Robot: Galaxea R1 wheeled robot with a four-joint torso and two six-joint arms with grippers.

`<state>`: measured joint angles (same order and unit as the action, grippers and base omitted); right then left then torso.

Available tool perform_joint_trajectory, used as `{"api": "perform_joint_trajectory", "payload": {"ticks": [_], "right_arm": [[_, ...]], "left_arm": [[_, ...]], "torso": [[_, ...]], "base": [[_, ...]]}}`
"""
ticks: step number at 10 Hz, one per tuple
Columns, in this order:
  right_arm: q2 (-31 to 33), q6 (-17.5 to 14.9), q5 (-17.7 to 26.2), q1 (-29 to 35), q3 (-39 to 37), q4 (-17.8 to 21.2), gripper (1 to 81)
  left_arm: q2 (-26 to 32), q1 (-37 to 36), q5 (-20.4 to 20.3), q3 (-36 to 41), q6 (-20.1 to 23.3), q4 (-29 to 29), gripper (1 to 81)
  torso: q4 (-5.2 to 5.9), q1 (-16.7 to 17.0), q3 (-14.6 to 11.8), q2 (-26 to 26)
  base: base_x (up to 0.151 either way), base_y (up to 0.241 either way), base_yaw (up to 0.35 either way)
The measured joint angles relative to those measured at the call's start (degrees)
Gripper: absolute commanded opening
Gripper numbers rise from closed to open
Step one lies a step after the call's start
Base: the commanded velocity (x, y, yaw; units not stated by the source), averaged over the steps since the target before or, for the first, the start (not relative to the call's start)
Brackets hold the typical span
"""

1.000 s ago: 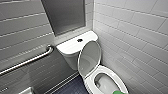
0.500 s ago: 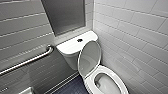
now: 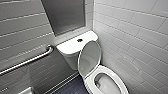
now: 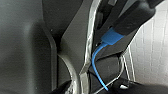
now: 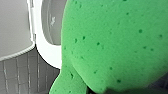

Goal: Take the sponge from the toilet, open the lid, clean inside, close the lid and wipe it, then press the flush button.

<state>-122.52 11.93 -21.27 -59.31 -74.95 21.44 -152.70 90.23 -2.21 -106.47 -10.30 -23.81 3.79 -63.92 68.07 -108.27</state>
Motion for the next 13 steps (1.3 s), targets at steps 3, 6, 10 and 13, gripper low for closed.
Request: {"api": "perform_joint_trajectory", "payload": {"ticks": [3,6,10,13], "right_arm": [[-0.22,-0.34,9.16,8.96,-0.82,0.05,1.0],[-2.49,-0.34,17.48,17.83,-3.91,0.9,1.0],[-9.02,-0.26,27.6,25.19,-11.82,1.24,1.0],[-15.34,-0.12,31.16,28.17,-17.6,1.24,1.0]], "left_arm": [[0.0,0.0,0.0,0.0,-0.02,-0.02,81.1],[0.0,0.0,-0.05,0.0,-0.02,-0.06,81.1],[-0.02,0.01,-0.13,0.0,-0.02,-0.17,81.1],[0.02,0.0,-0.16,-0.02,-0.02,-0.17,81.1]], "torso": [[0.0,0.0,0.0,0.0],[0.0,0.0,0.0,0.0],[0.0,0.0,0.0,0.0],[0.0,0.0,0.0,0.0]], "base": [[0.0,0.0,0.0],[0.0,0.0,0.0],[0.0,0.0,0.0],[0.0,0.0,0.0]]}}
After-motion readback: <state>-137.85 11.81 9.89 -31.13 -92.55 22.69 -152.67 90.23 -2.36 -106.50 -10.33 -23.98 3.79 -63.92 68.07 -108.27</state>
